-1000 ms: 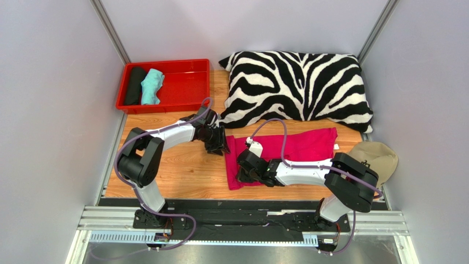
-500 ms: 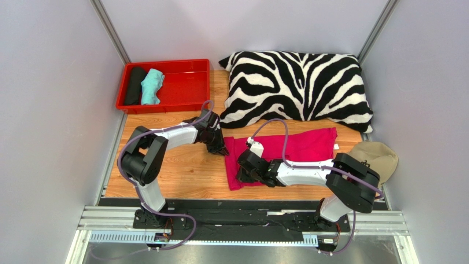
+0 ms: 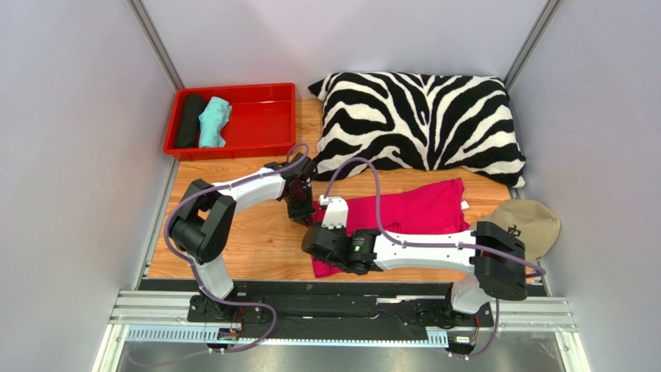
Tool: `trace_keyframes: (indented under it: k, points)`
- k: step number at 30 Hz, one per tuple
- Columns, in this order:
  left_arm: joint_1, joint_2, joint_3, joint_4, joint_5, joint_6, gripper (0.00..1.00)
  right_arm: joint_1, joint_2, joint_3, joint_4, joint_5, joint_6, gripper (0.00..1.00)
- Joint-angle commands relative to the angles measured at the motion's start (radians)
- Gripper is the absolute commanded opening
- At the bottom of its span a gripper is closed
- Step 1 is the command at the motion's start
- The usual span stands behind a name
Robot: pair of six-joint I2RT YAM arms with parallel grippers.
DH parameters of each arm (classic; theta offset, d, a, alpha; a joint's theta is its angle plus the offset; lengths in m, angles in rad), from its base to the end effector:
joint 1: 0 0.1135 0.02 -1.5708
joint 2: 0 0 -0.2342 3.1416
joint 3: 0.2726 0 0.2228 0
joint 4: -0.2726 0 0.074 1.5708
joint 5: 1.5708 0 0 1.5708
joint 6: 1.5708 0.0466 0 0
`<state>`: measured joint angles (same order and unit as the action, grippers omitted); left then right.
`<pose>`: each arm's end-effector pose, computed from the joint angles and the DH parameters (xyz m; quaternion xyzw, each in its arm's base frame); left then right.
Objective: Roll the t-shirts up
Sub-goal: Roll the T-shirt to the center of the board.
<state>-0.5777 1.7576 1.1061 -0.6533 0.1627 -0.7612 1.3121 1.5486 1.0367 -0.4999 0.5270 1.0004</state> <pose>0.2489 -0.1713 0.1454 -0.0798 0.9847 -0.1452 0.0537 0.0973 0.2762 0.1980 -0.0731 0.9279 0.1430 0.3364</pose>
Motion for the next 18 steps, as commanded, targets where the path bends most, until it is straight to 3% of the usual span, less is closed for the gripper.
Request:
trace_keyframes:
  k: [1,9,18]
  points:
    - [-0.011,-0.043,0.043,-0.094,-0.040,0.013,0.04,0.068,0.091,0.115,-0.150,0.163,0.000,0.39]
    - [-0.025,-0.018,0.066,-0.120,-0.040,0.026,0.03,0.190,0.347,0.388,-0.357,0.254,0.050,0.43]
    - [-0.025,-0.001,0.080,-0.124,-0.035,0.039,0.03,0.211,0.488,0.496,-0.527,0.277,0.106,0.44]
